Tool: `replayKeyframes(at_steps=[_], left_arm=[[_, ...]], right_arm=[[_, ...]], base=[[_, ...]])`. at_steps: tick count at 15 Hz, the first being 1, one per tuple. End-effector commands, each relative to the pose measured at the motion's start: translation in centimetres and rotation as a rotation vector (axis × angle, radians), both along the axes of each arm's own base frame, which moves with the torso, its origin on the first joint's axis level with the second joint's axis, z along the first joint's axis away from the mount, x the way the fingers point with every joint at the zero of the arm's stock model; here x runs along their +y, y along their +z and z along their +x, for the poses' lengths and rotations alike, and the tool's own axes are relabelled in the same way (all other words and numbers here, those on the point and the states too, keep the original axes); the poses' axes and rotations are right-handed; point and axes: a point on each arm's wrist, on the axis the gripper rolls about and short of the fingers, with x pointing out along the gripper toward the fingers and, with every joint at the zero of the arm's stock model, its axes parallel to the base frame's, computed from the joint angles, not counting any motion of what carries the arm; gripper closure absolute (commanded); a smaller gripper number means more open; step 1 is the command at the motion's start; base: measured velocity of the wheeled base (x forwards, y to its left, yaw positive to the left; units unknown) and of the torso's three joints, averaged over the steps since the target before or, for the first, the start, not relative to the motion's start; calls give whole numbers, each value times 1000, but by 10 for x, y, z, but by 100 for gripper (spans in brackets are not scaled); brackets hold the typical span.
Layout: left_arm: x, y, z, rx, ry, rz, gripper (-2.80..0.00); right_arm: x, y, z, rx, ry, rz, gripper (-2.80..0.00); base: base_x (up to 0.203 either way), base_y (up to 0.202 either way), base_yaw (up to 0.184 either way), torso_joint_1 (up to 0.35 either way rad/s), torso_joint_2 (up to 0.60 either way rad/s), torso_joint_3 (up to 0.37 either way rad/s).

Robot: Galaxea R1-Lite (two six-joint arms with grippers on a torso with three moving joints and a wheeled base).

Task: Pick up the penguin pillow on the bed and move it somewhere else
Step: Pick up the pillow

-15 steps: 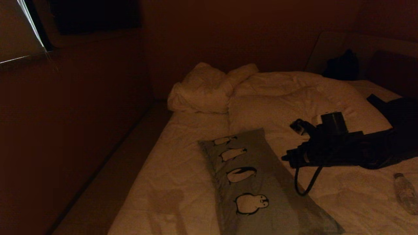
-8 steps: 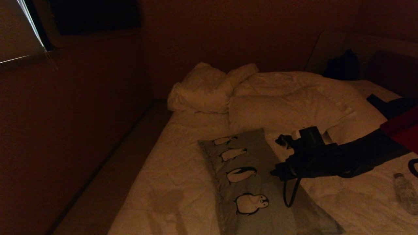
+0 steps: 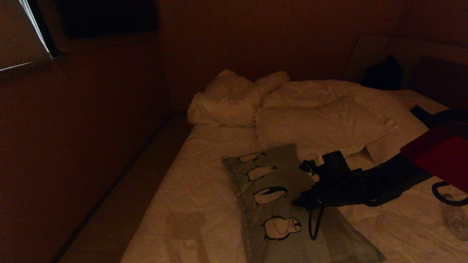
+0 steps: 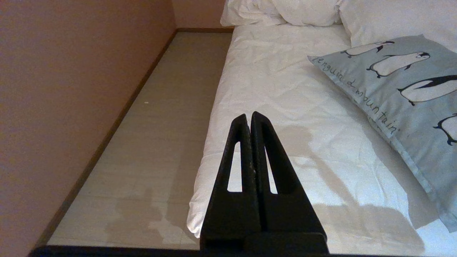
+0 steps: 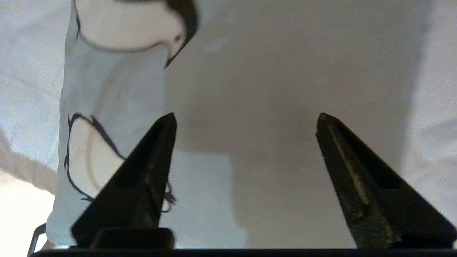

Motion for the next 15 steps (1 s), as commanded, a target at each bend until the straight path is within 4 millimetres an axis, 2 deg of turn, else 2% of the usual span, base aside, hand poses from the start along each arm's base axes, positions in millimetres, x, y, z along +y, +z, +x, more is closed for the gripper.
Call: replayKeyframes(at_steps=[1,5,15], left_arm=[[0,0,0,0,1,0,0],[0,0,0,0,1,0,0],[0,0,0,1,1,0,0]], right_arm=[[6,-13,0,30,16,-12,-280],[12,-36,6,36,-1,-49,-280],[12,-57,10,80,-2,-70,-280]], base=[[0,0,0,0,0,0],[0,0,0,0,0,0],[0,0,0,0,0,0]])
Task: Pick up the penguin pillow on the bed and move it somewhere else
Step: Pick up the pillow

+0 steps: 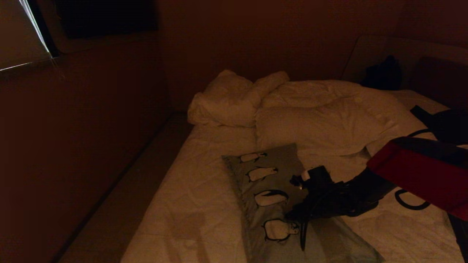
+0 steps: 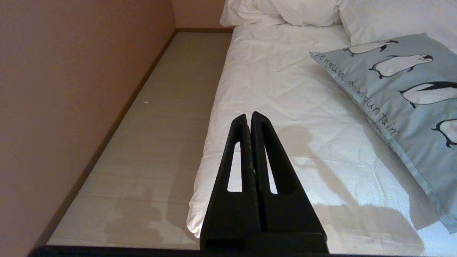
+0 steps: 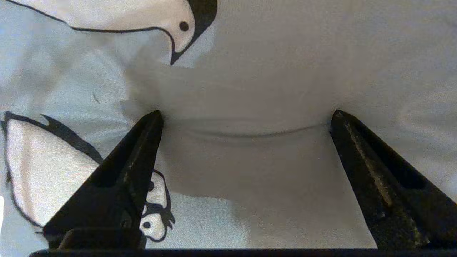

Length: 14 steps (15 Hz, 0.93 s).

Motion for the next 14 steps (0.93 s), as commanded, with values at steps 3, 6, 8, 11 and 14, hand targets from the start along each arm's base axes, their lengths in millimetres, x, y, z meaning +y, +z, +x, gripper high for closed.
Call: replayKeyframes(at_steps=[3,6,8,11,14], left_arm=[[0,0,0,-1,1,0,0],[0,0,0,0,1,0,0],[0,0,0,0,1,0,0],[0,0,0,0,0,0,0],[0,0,0,0,0,0,0]], right_arm=[[0,-6,0,14,6,-10,-280],[0,-6,-1,17,6,-11,0],[0,-6,0,16,3,-8,0],[0,-6,0,16,3,-8,0],[0,-5,0,12,1,-5,0]], base=[[0,0,0,0,0,0],[0,0,0,0,0,0],[0,0,0,0,0,0],[0,0,0,0,0,0],[0,0,0,0,0,0]])
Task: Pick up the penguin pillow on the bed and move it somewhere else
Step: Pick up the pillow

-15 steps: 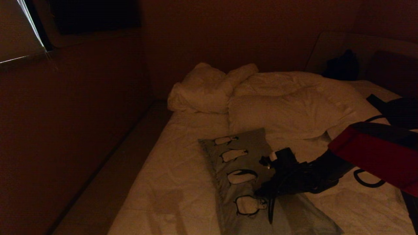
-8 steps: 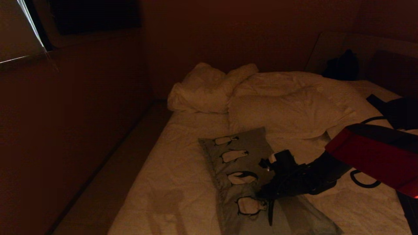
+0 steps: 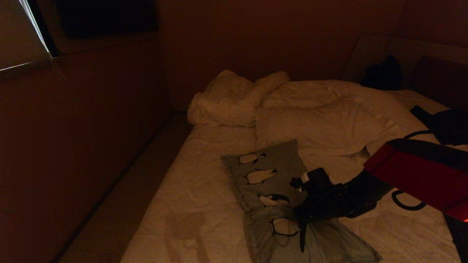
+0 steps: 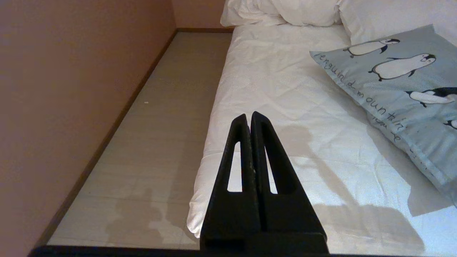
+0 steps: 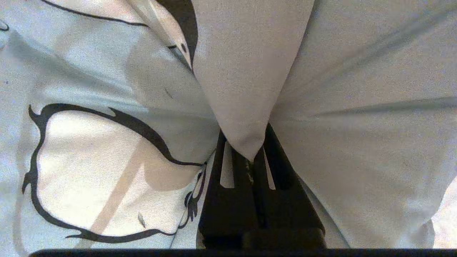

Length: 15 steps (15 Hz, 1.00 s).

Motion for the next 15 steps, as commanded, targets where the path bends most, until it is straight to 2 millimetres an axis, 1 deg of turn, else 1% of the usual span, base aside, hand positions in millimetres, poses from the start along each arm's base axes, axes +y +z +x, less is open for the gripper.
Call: replayKeyframes(at_steps=[1,3,5,8,11,15], left_arm=[[0,0,0,0,1,0,0],[0,0,0,-1,0,0,0],[0,0,0,-1,1,0,0],[0,0,0,0,0,0,0],[0,0,0,-1,0,0,0],[0,0,0,0,0,0,0]], right_arm=[[0,2,0,-9,1,3,0],[0,5,1,-15,-1,8,0],[-1,12,2,-33,-11,18,0],[-1,40,2,-87,-68,82,0],[-3,74,-2,-159,-95,140,0],[-4,97,-6,-210,-105,172,0]], base=[[0,0,0,0,0,0],[0,0,0,0,0,0],[0,0,0,0,0,0],[0,0,0,0,0,0],[0,0,0,0,0,0],[0,0,0,0,0,0]])
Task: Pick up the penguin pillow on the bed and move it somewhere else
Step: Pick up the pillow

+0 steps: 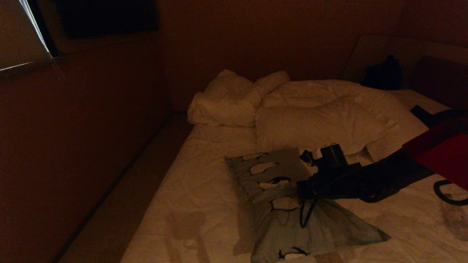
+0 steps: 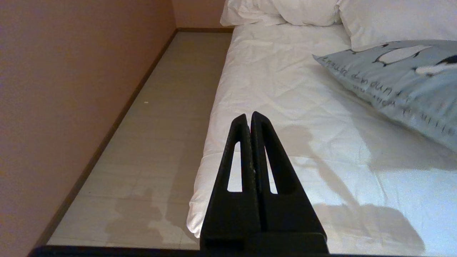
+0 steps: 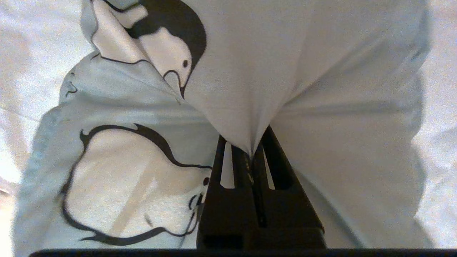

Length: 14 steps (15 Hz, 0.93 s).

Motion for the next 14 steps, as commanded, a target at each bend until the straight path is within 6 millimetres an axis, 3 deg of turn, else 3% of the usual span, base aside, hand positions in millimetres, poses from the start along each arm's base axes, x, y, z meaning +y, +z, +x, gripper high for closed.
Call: replayKeyframes(at_steps=[1,10,14], left_arm=[[0,0,0,0,1,0,0],[0,0,0,0,2,0,0],[0,0,0,-1,2,0,0]], right_arm=[[-1,20,-4,-53,-2,22,0],[-18,97,-30,-239,-33,92,0],[-31,121,-38,-297,-61,108,0]], base=[[0,0,0,0,0,0],[0,0,0,0,0,0],[0,0,0,0,0,0]])
